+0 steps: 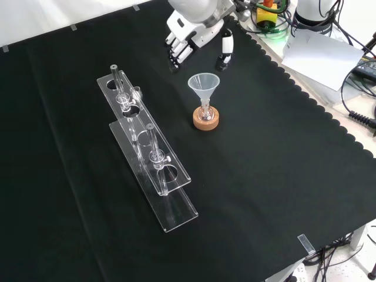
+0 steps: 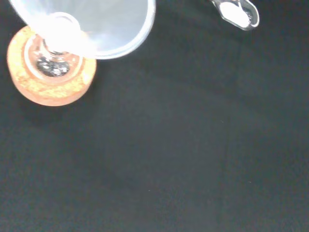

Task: Pick up the weighing funnel.

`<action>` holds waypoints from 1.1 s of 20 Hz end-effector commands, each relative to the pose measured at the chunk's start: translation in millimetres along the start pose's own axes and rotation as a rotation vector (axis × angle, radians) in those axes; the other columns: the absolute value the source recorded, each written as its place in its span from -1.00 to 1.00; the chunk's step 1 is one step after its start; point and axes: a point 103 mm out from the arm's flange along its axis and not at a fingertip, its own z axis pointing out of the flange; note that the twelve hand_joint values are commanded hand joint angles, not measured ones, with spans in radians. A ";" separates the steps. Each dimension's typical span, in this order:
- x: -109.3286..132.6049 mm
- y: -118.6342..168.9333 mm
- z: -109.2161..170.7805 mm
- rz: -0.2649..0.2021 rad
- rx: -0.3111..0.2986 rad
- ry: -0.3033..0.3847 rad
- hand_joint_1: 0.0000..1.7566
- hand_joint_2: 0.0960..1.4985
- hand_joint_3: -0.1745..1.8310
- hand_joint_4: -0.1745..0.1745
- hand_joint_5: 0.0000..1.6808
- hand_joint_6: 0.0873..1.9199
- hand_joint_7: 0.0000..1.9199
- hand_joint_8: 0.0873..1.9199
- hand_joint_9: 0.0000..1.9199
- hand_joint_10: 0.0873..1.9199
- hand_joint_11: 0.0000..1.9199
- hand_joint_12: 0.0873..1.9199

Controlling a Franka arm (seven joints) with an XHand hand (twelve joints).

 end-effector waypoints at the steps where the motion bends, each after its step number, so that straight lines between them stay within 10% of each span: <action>1: -41.5 1.6 22.2 0.018 -0.021 0.068 -0.34 -0.17 -0.34 -0.34 -0.65 -1.00 -0.83 -0.32 -0.54 -0.34 -0.76 0.50; 22: -124.0 99.7 38.0 0.029 -0.105 0.117 -0.25 -0.14 -0.34 -0.31 -0.49 -1.00 -0.64 -0.33 -0.38 -0.41 -0.71 0.47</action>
